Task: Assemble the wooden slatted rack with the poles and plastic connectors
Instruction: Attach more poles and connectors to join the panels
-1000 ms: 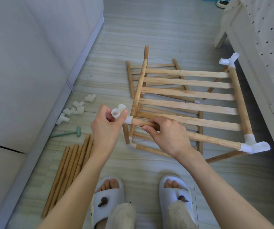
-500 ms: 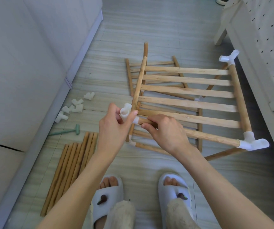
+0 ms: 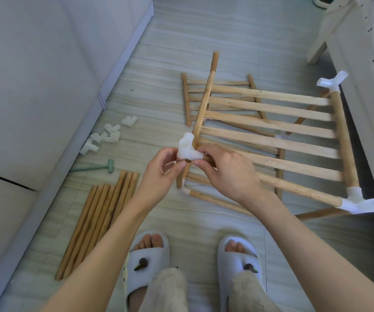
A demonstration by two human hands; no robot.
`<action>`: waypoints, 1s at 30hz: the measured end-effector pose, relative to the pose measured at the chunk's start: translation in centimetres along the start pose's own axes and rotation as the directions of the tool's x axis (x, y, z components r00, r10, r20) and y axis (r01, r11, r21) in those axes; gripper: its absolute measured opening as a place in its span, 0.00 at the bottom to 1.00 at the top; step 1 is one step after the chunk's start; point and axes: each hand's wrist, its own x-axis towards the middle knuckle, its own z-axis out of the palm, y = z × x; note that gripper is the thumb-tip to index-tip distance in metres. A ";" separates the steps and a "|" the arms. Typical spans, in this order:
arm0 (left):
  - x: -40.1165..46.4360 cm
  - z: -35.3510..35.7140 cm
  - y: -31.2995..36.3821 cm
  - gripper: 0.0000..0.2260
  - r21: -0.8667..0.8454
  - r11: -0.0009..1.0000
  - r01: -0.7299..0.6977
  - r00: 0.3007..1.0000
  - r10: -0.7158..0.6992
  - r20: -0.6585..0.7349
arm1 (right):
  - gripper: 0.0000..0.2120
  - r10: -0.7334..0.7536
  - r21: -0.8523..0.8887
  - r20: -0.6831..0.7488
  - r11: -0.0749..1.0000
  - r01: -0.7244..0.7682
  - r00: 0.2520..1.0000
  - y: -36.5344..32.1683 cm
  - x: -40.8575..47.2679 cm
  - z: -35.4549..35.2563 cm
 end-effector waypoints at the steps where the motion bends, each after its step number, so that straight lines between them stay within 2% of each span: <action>1: 0.2 0.0 -0.1 0.09 -0.015 1.000 0.007 1.000 -0.007 -0.002 | 0.15 0.000 0.003 -0.012 1.000 0.000 1.000 0.1 0.0 0.0; 14: -0.7 0.7 -0.3 0.08 -0.082 0.995 0.060 0.989 -0.070 -0.129 | 0.14 -0.027 0.000 0.019 1.000 0.027 0.999 0.4 -0.5 0.7; 18: -1.0 0.6 -0.5 0.10 -0.113 0.990 0.085 0.990 -0.096 -0.098 | 0.12 -0.025 -0.001 0.012 1.000 0.025 1.000 0.6 -0.6 0.8; 22: -1.3 -0.2 0.0 0.10 -0.364 0.909 0.200 0.972 -0.230 -0.039 | 0.10 -0.044 -0.027 0.021 0.999 0.044 0.999 0.5 -0.7 1.2; 23: -1.1 -0.3 0.3 0.11 -0.360 0.902 0.239 0.964 -0.263 -0.020 | 0.10 -0.050 -0.034 0.021 0.998 0.051 0.999 0.5 -0.7 1.3; 27: 0.6 0.0 2.3 0.21 -0.066 0.937 0.343 0.939 -0.340 0.058 | 0.15 -0.080 -0.099 0.012 0.992 0.081 0.997 0.2 -1.6 1.5; 30: 1.1 1.0 3.1 0.19 0.008 0.917 0.400 0.906 -0.396 0.148 | 0.18 -0.117 -0.113 0.021 0.986 0.119 0.993 0.2 -2.5 1.3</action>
